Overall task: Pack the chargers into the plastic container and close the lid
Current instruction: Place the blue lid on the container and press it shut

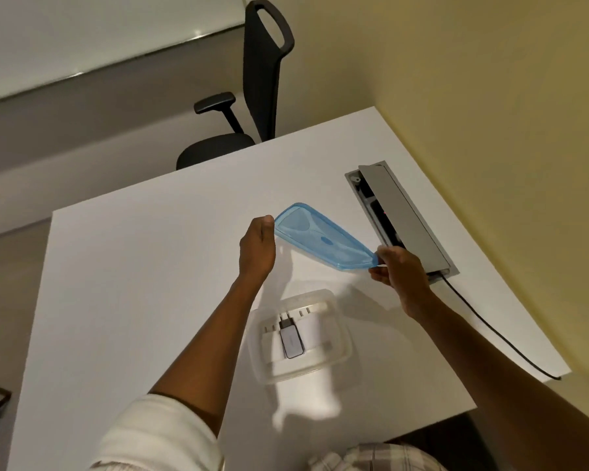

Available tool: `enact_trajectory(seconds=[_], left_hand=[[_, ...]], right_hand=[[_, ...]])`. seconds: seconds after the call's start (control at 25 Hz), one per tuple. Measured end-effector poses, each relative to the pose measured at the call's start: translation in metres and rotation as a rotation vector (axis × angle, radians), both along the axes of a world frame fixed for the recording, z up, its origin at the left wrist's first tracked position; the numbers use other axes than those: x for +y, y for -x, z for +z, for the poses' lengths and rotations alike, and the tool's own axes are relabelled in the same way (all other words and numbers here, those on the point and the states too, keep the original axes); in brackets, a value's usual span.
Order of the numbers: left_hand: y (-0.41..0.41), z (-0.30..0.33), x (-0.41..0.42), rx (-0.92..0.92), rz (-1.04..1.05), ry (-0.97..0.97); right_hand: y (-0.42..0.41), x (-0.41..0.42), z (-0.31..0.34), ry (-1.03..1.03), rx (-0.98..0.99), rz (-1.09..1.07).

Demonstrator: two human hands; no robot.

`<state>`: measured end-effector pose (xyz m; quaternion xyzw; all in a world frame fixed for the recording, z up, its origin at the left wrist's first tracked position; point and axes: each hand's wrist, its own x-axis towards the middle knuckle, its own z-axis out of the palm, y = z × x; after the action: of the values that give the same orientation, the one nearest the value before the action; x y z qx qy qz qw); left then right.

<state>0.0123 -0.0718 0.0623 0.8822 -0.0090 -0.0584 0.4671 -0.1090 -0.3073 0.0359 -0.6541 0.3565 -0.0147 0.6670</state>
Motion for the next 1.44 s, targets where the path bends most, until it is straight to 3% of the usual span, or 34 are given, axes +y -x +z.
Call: enact_trajectory(seconds=[0.2,0.48,0.72,1.0,1.2,1.44], left_hand=[[0.046,0.009,0.049,0.067,0.076,0.146],[0.119,-0.027,0.102,0.182,0.06,0.27],[0.168,-0.059,0.115,0.233,-0.036,0.137],[0.172,-0.07,0.106,0.185,-0.052,0.054],[0.177,-0.082,0.099,0.151,-0.047,-0.053],[0.176,-0.084,0.096,0.142,0.007,-0.061]], right_hand=[[0.037,0.04,0.015,0.147,-0.054,0.071],[0.097,0.092,0.006,0.338,-0.018,0.217],[0.123,0.123,-0.023,0.65,0.007,0.377],[0.116,0.127,-0.032,0.617,0.091,0.396],[0.115,0.127,-0.035,0.775,0.02,0.46],[0.106,0.122,-0.039,0.785,0.033,0.5]])
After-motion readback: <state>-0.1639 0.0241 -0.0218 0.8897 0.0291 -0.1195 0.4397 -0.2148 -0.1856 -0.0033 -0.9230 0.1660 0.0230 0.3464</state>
